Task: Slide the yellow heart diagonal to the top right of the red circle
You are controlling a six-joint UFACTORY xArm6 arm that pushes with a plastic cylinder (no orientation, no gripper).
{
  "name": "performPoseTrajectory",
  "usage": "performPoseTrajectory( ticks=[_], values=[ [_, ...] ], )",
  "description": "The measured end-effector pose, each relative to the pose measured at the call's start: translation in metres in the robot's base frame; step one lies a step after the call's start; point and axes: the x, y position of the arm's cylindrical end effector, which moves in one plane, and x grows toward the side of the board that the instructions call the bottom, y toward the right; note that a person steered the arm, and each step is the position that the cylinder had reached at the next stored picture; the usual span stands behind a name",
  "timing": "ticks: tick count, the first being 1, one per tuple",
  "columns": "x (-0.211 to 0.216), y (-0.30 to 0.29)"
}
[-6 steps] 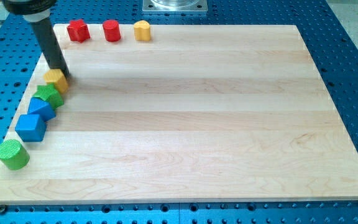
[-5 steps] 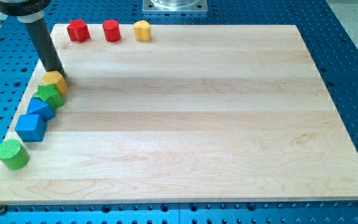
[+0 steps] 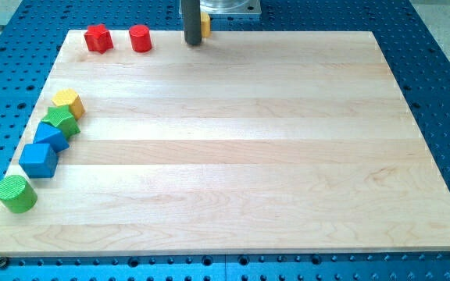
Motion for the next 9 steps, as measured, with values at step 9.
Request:
performPoseTrajectory(
  ticks=[9],
  values=[
    [-0.040,0.059]
  ],
)
